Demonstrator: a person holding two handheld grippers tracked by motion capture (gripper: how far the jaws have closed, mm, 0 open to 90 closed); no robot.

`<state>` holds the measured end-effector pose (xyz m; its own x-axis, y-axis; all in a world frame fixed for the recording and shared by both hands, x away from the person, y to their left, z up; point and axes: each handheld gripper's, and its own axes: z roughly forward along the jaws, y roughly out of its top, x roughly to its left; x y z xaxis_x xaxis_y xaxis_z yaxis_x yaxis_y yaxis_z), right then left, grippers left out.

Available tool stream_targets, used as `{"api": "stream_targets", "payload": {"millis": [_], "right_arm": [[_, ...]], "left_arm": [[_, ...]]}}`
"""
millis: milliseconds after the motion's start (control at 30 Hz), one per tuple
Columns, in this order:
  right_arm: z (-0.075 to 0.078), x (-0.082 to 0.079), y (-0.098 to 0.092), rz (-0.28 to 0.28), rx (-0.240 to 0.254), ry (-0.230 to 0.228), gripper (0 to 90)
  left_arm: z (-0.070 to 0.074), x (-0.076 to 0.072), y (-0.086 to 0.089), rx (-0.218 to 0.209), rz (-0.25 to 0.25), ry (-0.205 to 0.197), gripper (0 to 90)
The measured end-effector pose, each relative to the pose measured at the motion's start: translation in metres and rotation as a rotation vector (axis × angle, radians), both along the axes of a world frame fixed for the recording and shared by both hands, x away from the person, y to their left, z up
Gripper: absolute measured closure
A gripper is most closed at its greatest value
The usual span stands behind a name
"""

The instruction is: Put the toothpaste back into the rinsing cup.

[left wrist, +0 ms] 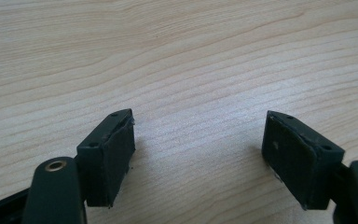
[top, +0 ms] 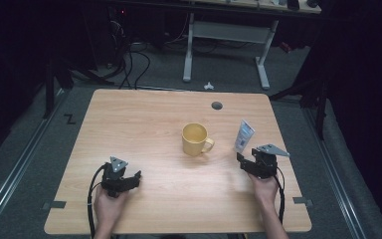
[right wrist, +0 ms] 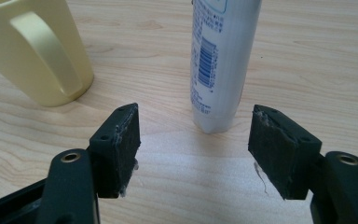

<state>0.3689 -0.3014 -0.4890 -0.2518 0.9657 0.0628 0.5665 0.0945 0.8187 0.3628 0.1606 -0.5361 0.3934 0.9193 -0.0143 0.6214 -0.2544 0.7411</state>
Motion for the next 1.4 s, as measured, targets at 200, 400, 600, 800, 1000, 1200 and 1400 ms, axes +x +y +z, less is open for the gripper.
{"api": "stream_targets", "payload": {"millis": [200, 400, 600, 800, 1000, 1200, 1400], "right_arm": [[0.004, 0.005, -0.002, -0.01, 0.002, -0.009, 33.5], [0.01, 0.012, -0.001, -0.007, -0.001, -0.017, 34.5], [0.014, 0.022, 0.001, -0.012, 0.017, -0.017, 35.5], [0.016, 0.033, 0.002, -0.022, 0.019, -0.008, 36.1], [0.016, 0.043, 0.002, -0.037, 0.023, -0.009, 38.4], [0.018, 0.052, 0.005, -0.03, 0.018, -0.023, 43.4], [0.011, 0.058, 0.003, -0.046, 0.033, -0.025, 48.6]], "left_arm": [[0.0, 0.0, 0.0, 0.0, 0.0, 0.0, 25.8], [0.0, 0.0, 0.0, 0.0, 0.0, 0.0, 25.8], [0.0, 0.0, 0.0, 0.0, 0.0, 0.0, 25.8], [0.0, 0.0, 0.0, -0.001, 0.0, 0.0, 26.0], [0.0, 0.0, 0.0, -0.001, 0.0, 0.0, 26.0], [0.0, 0.0, 0.0, -0.002, 0.0, 0.0, 26.1], [0.0, 0.0, 0.0, -0.002, 0.0, 0.0, 26.1]]}}
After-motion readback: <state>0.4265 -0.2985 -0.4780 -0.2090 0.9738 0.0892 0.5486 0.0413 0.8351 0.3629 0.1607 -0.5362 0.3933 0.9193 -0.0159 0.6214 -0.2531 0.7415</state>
